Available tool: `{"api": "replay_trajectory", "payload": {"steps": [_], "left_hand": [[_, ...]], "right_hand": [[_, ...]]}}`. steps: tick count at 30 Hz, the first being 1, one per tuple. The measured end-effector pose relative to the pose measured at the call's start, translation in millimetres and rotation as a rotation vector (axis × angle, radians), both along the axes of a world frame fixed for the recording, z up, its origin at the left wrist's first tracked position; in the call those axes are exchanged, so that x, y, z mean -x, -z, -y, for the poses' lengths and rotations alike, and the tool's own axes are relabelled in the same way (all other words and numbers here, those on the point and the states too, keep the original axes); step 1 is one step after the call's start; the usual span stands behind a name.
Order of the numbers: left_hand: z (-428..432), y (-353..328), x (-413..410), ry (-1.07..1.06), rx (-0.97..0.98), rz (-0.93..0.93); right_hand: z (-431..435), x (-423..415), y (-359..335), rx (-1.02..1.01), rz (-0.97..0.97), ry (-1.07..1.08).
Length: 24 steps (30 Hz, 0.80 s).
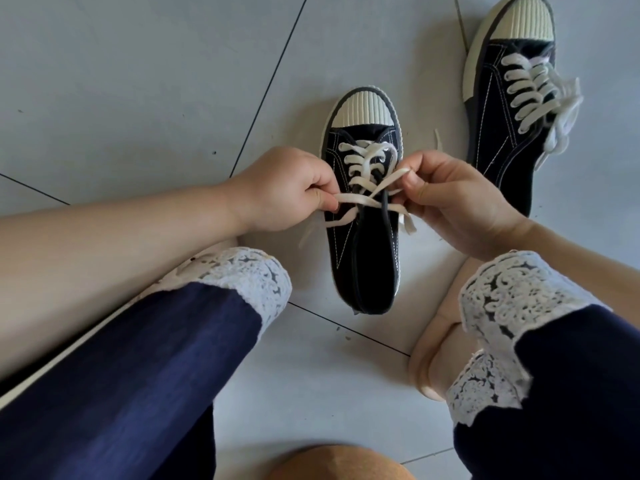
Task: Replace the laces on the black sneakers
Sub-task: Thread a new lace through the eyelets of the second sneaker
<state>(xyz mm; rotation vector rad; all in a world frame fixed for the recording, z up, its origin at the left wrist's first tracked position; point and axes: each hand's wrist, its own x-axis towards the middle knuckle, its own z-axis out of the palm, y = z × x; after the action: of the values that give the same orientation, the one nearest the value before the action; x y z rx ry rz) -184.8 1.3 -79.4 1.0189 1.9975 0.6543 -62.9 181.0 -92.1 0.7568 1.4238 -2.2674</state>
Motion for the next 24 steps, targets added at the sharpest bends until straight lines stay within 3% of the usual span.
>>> {"api": "replay_trajectory", "payload": {"steps": [7,12,17,24], "left_hand": [[0.4,-0.2,-6.0,0.03,0.05,0.018],[4.5,-2.3,-4.3,-0.072,0.039,0.07],[3.9,2.6,-14.0,-0.184,0.014,0.212],[-17.7,8.0,-34.6,-0.325,-0.055,0.094]], "right_hand": [[0.4,2.2,3.0,-0.158,0.066,-0.139],[-1.4,-0.6,2.4,-0.229,0.013,-0.205],[7.2,-17.0,10.4,-0.213,0.057,-0.084],[17.0,-14.4,5.6,-0.273,0.08,0.046]]}}
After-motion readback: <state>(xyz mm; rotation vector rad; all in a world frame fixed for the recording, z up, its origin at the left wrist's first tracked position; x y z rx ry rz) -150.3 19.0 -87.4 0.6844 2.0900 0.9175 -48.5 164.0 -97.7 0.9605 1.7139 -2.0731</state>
